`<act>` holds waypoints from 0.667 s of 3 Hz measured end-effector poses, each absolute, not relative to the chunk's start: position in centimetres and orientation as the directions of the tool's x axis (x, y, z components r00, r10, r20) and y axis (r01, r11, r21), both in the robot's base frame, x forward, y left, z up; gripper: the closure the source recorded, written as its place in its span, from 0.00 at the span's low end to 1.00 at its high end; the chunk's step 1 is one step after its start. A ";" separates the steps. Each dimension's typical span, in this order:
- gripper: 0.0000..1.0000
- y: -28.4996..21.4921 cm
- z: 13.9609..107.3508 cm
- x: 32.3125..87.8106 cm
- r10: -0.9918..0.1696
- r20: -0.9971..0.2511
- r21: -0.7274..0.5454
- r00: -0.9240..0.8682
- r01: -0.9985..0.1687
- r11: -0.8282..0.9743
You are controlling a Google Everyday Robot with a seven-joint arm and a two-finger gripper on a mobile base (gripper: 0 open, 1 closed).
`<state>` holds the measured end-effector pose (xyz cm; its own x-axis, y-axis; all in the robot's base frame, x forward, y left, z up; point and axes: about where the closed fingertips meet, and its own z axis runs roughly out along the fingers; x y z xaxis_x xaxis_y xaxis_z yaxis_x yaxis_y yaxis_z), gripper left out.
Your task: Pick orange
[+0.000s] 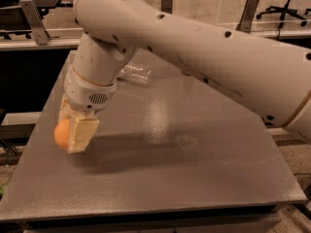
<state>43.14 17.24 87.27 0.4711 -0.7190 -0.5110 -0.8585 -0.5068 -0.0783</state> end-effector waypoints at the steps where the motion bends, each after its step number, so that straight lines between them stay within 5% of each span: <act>1: 1.00 16.2 89.7 44.4 -0.702 -0.536 -0.081 0.470 -0.855 -0.512; 2: 1.00 15.2 91.9 45.7 -0.683 -0.560 -0.083 0.469 -0.852 -0.517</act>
Offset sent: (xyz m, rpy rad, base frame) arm 0.0432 -0.0353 0.0729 0.0833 0.0478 0.0244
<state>45.67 15.24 91.86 0.4693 -0.6830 -0.5596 -0.8518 -0.5171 -0.0833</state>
